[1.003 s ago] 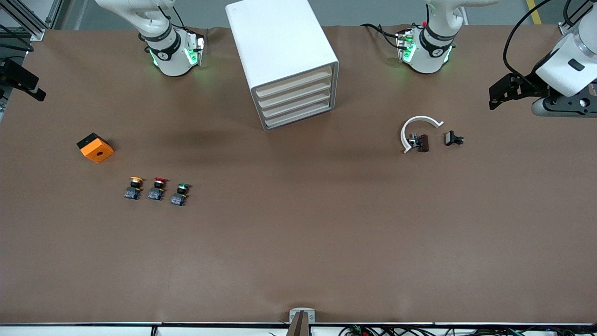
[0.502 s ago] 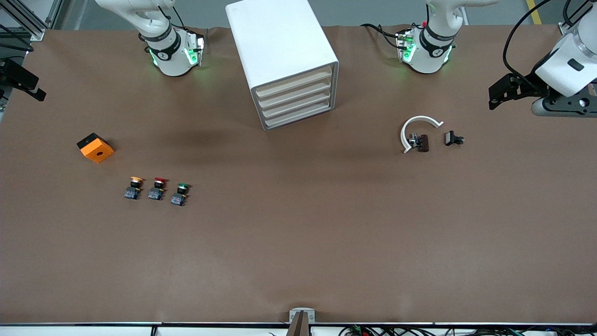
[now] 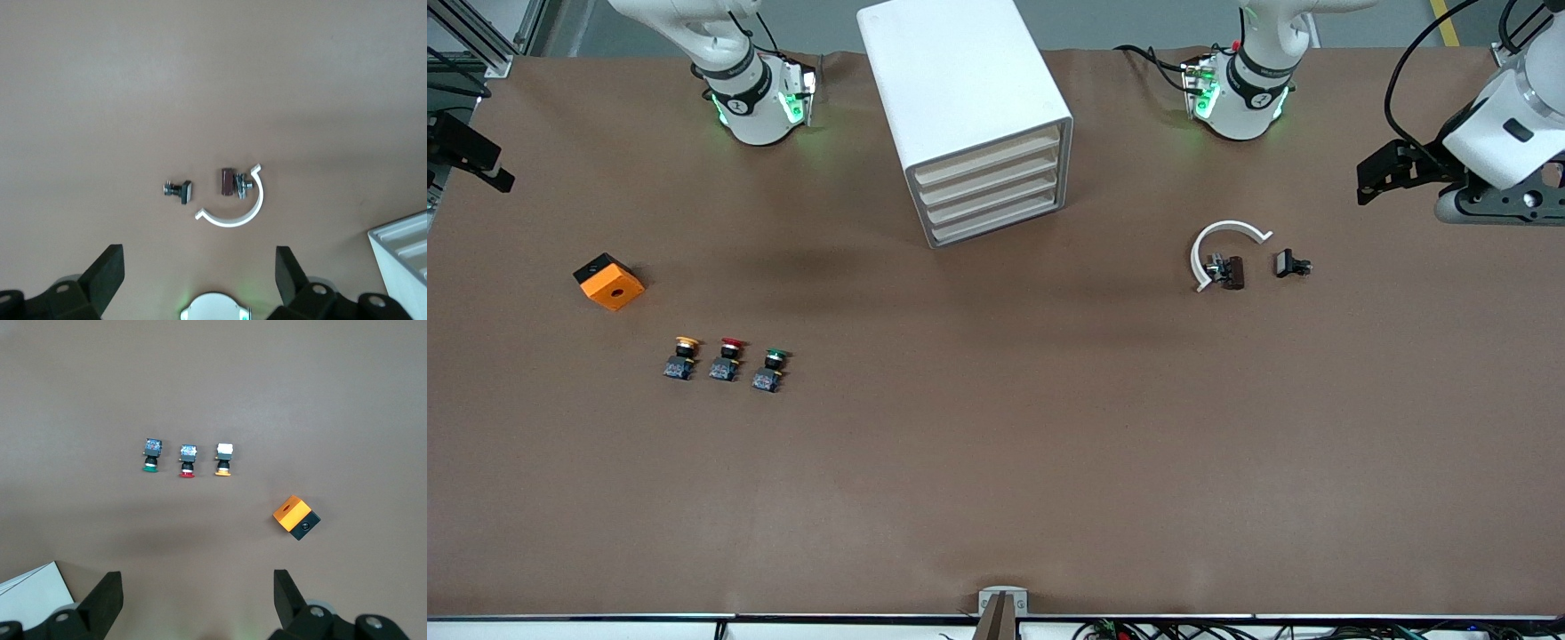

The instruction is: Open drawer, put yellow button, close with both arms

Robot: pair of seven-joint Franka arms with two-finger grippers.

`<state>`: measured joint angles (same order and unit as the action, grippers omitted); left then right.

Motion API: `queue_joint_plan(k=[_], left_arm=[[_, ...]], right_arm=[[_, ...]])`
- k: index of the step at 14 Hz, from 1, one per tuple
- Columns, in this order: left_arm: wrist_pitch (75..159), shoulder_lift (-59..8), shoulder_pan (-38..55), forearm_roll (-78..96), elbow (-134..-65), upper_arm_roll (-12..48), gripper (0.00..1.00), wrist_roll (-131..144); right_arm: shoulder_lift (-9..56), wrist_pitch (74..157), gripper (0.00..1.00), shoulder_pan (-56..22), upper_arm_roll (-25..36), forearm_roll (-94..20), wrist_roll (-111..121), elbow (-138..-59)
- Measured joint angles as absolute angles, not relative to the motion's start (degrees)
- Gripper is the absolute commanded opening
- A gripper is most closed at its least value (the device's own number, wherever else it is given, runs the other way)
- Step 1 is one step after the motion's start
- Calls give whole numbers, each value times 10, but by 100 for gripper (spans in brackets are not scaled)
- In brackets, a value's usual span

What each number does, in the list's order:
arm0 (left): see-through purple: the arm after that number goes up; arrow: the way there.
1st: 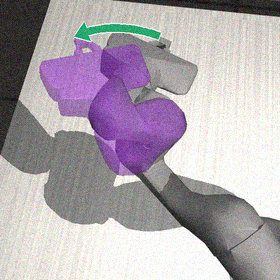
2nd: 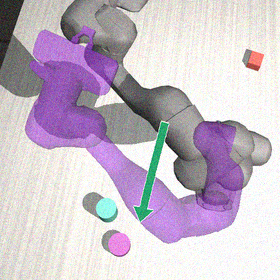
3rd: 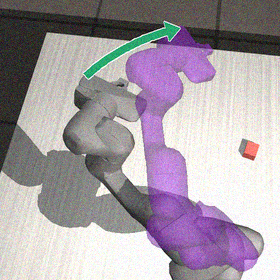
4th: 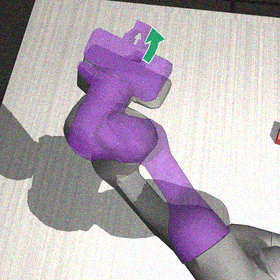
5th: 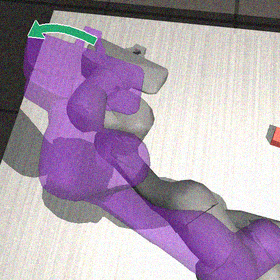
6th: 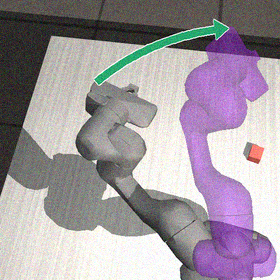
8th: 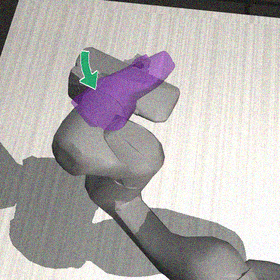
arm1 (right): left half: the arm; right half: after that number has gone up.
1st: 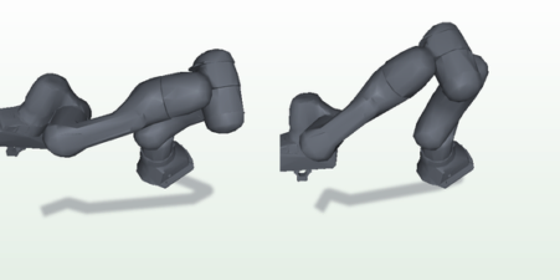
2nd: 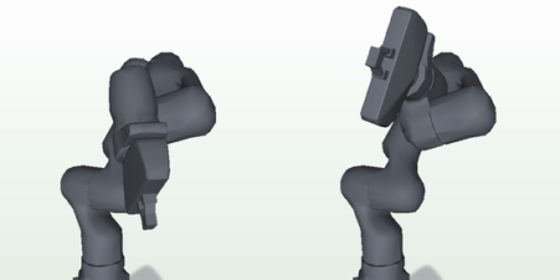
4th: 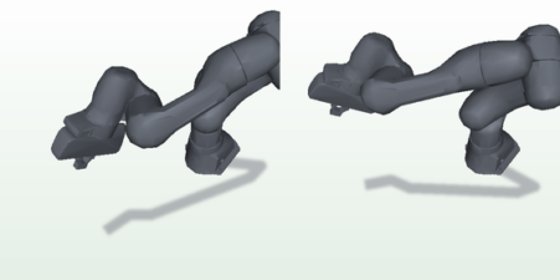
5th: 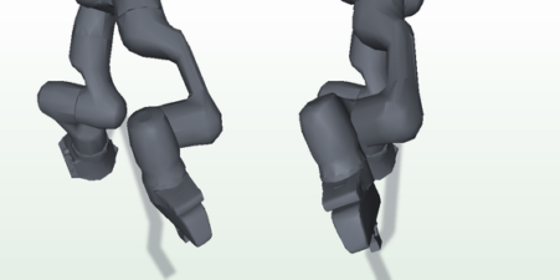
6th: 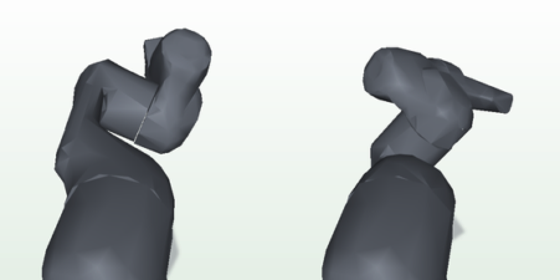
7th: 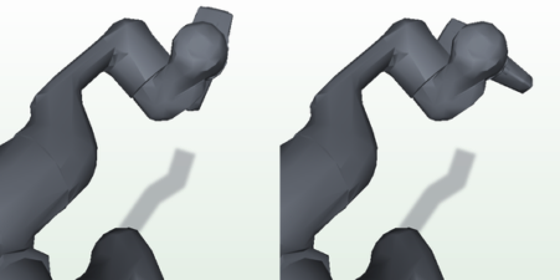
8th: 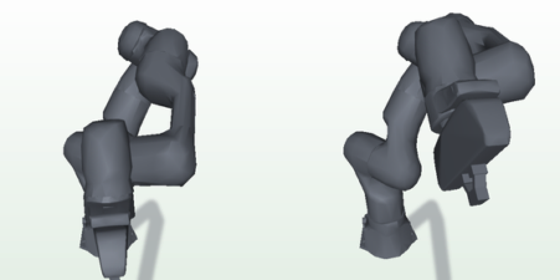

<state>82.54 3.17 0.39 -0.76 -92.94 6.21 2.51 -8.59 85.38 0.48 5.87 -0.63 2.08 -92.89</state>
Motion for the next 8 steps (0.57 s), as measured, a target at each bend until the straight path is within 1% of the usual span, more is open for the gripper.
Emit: queue_joint_plan(k=[8], left_arm=[[821,-36,6,-8,-936,63,100,25]], right_arm=[[-86,853,100,5,59,-6,22,-929]])
